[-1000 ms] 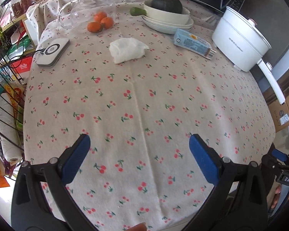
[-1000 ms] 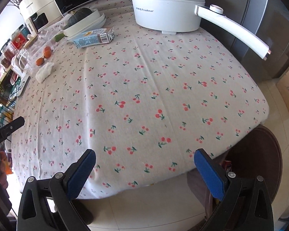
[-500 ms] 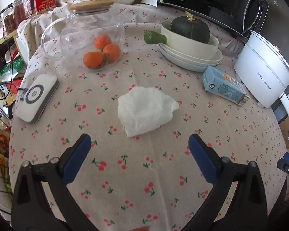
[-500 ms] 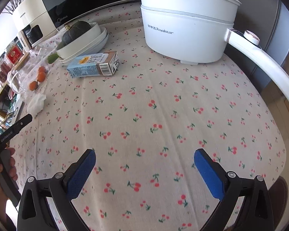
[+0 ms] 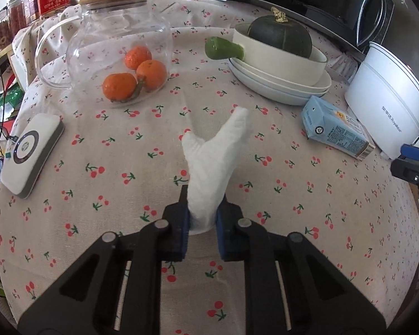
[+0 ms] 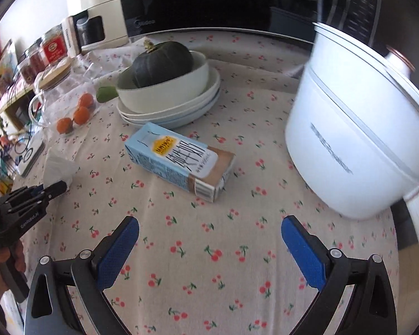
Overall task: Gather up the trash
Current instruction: 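Grasp the blue milk carton with the right tool while the left tool holds the tissue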
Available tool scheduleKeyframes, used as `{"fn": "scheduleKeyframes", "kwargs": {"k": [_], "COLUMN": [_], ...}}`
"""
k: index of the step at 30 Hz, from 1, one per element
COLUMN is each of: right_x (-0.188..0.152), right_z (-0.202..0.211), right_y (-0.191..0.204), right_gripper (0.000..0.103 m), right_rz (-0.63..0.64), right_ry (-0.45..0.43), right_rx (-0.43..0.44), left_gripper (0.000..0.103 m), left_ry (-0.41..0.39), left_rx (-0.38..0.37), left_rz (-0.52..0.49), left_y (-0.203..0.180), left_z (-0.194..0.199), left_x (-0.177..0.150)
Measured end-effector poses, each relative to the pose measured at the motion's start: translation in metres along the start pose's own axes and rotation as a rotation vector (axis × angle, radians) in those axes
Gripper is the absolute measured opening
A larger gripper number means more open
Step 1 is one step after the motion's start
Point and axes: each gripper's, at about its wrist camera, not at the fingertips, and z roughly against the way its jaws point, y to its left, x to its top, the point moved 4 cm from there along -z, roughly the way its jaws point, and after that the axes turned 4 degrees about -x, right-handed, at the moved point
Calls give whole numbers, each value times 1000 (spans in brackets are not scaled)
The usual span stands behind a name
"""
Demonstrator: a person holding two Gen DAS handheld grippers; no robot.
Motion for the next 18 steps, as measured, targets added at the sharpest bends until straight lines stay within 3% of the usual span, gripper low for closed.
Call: {"fn": "scheduleKeyframes", "kwargs": {"k": [7,14,16,18], "right_x": [37,53,52,49], "right_z": [-45,-73,-78,-81], "right_y": [26,31,33,33], "right_gripper": [103,102,100,87], "right_rz": [277,342,354,354], "right_ry": [35,57,77,103], "right_rx": [-19,43,50,55], "left_gripper": [16,16,16,16], "left_ry": [25,21,20,21], "left_rx": [-15,0,3,10], "left_rz": [9,-22,-20,-20], "left_y": [2,-2,-2,-3], "left_z": [0,-2,-3,-2], "left_x": [-3,-3,-3,-4]}}
